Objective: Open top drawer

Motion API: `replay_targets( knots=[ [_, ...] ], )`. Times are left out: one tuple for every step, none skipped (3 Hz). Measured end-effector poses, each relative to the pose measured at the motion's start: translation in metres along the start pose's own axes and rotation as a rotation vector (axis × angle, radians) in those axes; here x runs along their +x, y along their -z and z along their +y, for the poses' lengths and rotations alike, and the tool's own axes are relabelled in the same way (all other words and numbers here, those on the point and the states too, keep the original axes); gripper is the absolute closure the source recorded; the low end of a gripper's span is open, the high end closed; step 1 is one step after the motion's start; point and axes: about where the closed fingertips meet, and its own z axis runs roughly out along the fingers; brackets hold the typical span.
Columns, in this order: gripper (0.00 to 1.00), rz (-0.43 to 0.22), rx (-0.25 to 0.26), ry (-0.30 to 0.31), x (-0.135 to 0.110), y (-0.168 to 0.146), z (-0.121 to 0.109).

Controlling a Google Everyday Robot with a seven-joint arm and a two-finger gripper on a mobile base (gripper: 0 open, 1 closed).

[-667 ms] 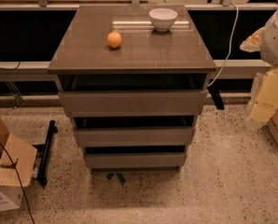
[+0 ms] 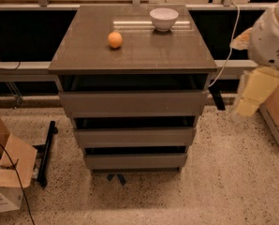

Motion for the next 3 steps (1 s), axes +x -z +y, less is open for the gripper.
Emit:
replay_targets(
  knots=[
    [0.0,-0.091,0.024,-0.026,-0.006,-0.035,-0.029],
    [0.0,-0.162,0.038,-0.039,-0.009,-0.074,-0.054],
    [0.0,-0.166,0.042,-0.041,-0.01,-0.078,-0.057]
  ],
)
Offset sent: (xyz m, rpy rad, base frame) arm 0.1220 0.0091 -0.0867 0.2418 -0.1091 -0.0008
